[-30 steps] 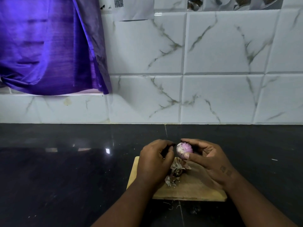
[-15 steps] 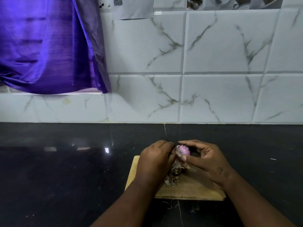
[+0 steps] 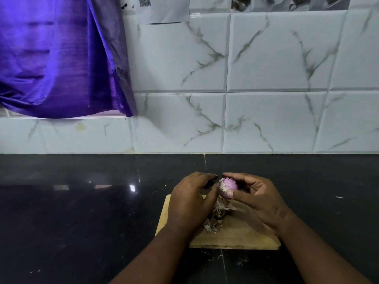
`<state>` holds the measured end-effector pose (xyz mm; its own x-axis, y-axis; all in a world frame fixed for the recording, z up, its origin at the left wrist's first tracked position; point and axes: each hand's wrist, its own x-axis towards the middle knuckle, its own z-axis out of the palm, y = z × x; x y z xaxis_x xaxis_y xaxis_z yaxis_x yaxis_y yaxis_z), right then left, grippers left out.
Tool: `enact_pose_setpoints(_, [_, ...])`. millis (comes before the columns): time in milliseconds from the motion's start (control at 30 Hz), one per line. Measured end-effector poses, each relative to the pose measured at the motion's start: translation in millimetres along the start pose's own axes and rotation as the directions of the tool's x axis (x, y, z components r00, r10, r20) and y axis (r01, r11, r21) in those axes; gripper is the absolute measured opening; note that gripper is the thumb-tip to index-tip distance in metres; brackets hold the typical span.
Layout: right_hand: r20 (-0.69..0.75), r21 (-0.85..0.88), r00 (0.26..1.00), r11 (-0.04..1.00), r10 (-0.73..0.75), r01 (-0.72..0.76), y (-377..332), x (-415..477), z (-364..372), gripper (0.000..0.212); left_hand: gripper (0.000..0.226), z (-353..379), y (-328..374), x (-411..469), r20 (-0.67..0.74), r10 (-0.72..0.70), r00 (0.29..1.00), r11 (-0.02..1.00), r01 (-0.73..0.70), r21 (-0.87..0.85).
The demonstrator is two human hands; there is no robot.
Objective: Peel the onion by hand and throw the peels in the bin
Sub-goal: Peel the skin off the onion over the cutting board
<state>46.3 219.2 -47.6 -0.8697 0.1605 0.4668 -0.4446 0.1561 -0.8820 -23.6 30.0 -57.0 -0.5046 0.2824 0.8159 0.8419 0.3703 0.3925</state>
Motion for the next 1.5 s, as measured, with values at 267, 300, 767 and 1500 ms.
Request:
enact_pose_setpoints(267, [0.028, -0.027, 0.999, 0.999, 0.025, -0.025, 1.1, -0.7, -1.9, 0.049, 0.020, -1.3, -4.3, 1.0, 0.027, 0.164, 0.986, 0.986, -0.165, 0.034])
enact_pose_setpoints(300, [0.029, -0.028, 0.999, 0.999, 0.033, -0.032, 1.1, -0.5, -1.7, 0.049, 0.020, -1.7, -4.4, 1.4, 0.032, 0.181, 0.983, 0.982, -0.182, 0.042])
enact_pose_setpoints(767, [0.062, -0.047, 0.993, 0.994, 0.100, -0.097, 0.0, -1.4, -6.8, 0.033, 0.031, -2.3, -4.6, 1.3, 0.149, 0.319, 0.936, 0.930, -0.340, 0.144])
enact_pose_setpoints(1500, [0.040, 0.064, 0.993, 0.992, 0.107, -0.110, -1.6, -0.7, -4.4, 0.042, 0.019, -0.8, -2.3, 0.4, 0.101, -0.002, 0.995, 0.987, 0.019, -0.163])
